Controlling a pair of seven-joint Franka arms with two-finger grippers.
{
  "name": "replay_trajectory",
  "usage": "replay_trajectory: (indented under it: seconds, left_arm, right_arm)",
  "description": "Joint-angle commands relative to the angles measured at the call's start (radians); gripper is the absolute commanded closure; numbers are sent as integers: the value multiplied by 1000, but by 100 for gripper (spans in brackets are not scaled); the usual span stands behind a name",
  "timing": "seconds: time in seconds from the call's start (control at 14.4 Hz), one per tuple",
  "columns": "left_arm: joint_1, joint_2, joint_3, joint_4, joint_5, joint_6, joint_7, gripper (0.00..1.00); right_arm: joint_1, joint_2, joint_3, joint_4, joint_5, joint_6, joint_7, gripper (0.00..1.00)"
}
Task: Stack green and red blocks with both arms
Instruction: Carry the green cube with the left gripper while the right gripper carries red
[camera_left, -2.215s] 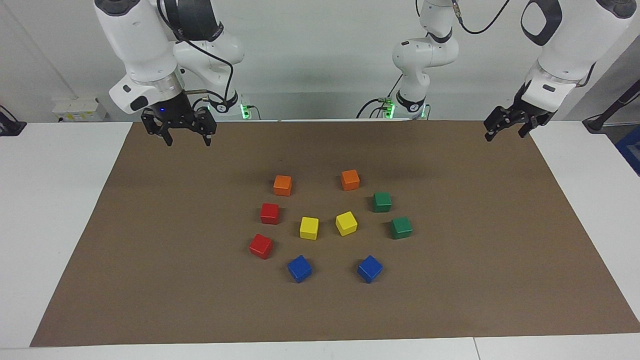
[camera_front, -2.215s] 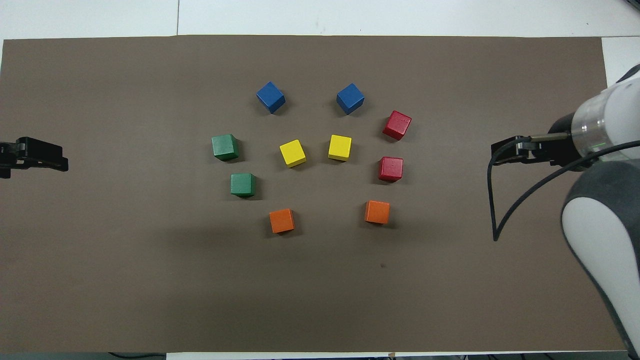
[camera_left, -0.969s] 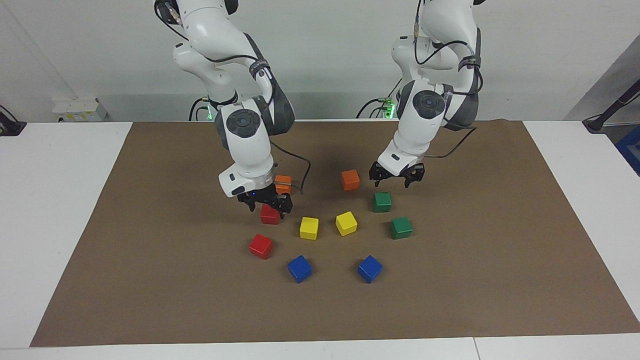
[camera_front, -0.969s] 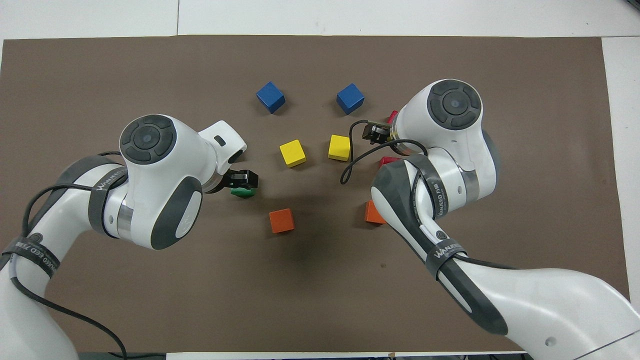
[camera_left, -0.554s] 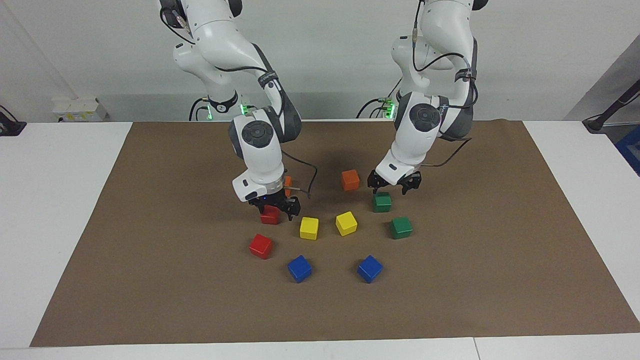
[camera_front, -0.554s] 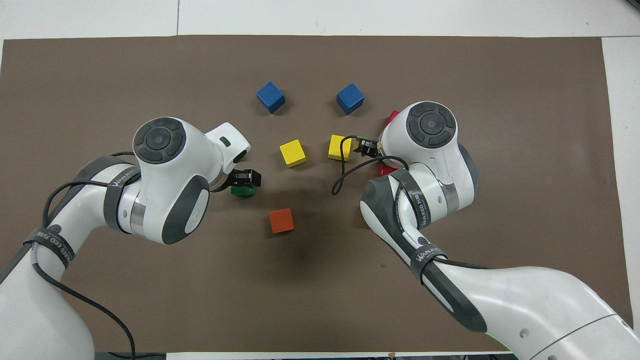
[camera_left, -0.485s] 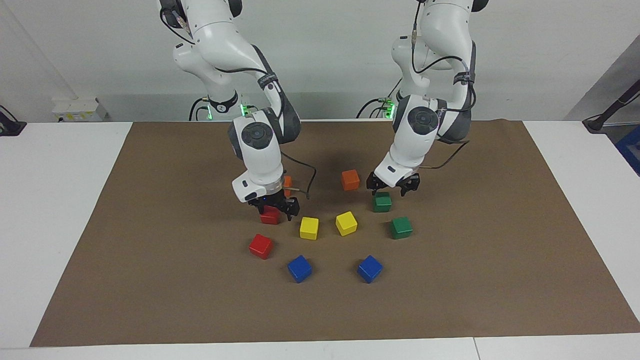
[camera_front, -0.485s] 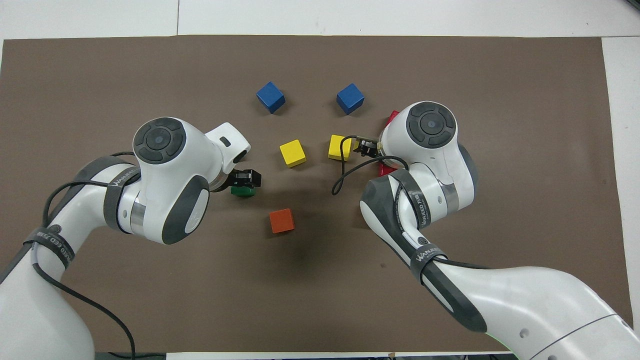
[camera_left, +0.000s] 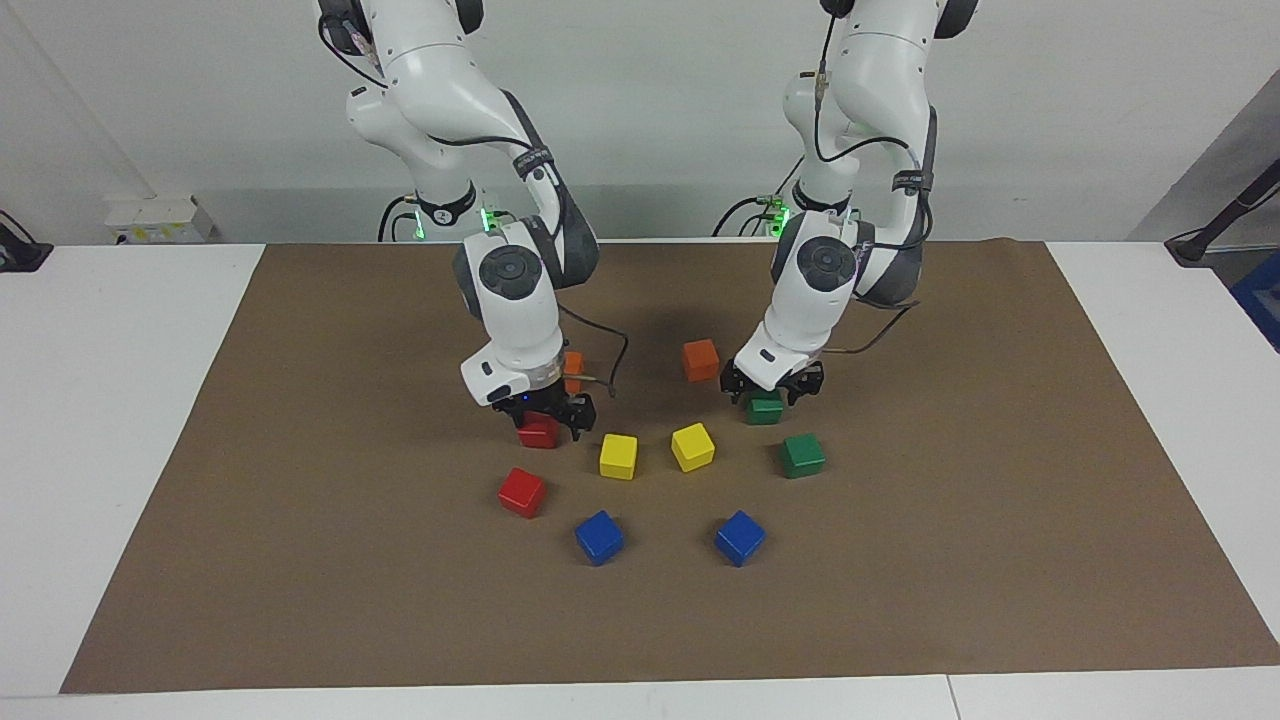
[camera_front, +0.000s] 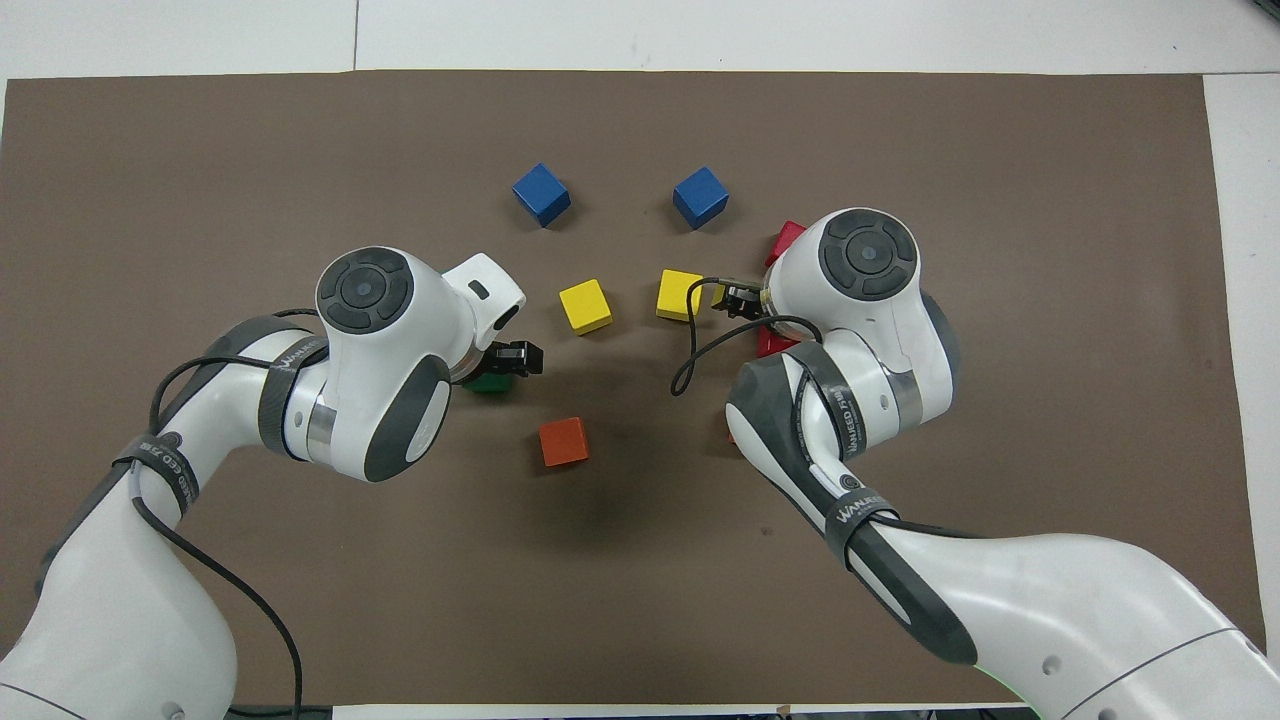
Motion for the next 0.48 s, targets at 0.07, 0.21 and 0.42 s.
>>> replay_trajectory:
  seconds: [0.07, 0.21, 0.42]
  left_arm:
    - [-24, 5, 16, -32, -7, 28, -7, 0]
    - [-27, 3, 16, -48, -7, 28, -7, 0]
    - [-40, 2, 16, -62, -7, 43, -14, 0]
  right_arm:
    - [-19, -23, 3, -34, 11, 4, -39, 0]
    - [-22, -23, 5, -25, 11, 0, -39, 0]
    - [-26, -23, 3, 6, 10, -42, -47, 0]
